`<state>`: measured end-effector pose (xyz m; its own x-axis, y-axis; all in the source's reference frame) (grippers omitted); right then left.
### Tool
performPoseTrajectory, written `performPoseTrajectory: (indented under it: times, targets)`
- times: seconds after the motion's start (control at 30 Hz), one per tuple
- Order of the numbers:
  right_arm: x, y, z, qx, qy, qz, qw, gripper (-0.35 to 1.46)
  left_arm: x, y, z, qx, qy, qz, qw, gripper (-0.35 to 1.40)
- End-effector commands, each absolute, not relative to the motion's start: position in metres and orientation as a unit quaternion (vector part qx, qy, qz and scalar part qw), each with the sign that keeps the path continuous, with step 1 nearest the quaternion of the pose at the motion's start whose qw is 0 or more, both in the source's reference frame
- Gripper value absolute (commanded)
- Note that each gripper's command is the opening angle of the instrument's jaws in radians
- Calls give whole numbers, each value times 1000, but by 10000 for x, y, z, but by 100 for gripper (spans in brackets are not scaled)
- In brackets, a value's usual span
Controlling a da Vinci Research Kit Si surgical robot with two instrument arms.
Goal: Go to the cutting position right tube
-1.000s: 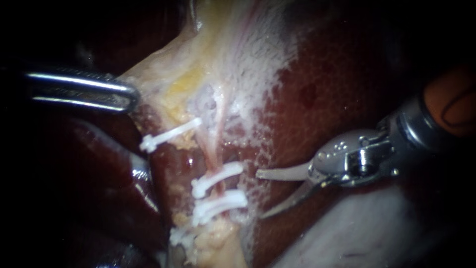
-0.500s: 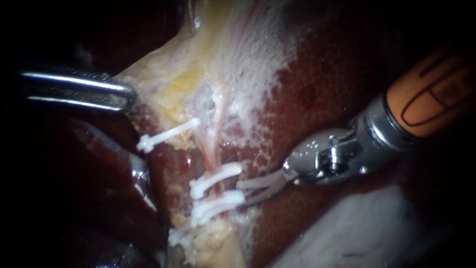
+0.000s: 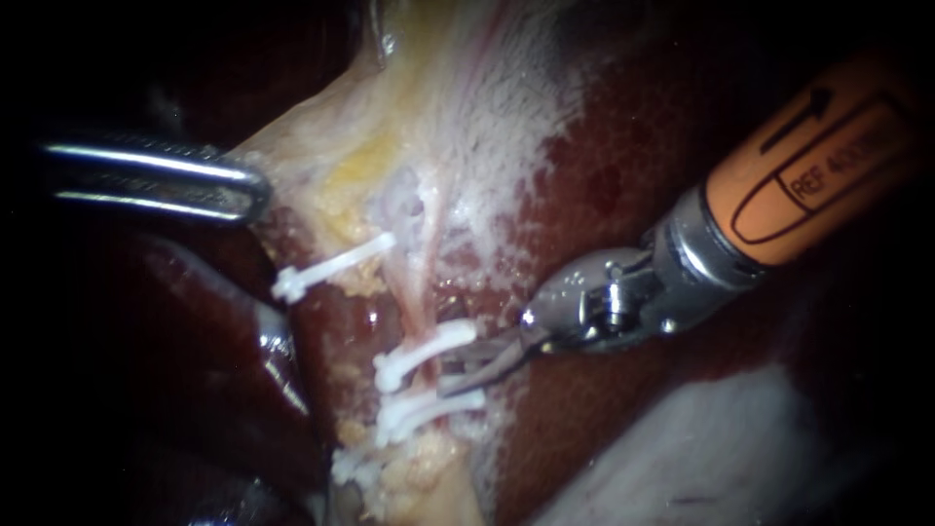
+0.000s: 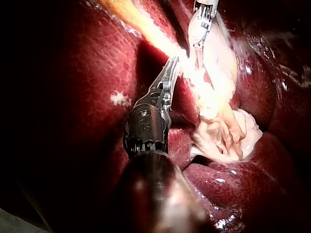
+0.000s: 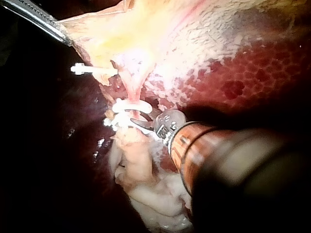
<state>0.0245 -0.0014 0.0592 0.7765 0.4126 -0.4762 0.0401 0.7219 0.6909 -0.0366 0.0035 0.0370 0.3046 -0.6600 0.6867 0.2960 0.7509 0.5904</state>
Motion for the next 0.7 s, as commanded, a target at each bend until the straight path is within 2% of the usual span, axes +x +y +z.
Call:
performPoseTrajectory:
  times: [0.03, 0.27, 0.7]
  targets:
    - [247, -15, 593, 358, 318, 107, 871, 19, -365, 35, 370, 180, -505, -304, 787, -35]
    - [256, -17, 596, 379, 343, 129, 850, 19, -366, 35, 369, 180, -505, -304, 788, -35]
    - [264, -24, 604, 391, 345, 126, 844, 16, -367, 34, 369, 179, -505, -304, 788, -35]
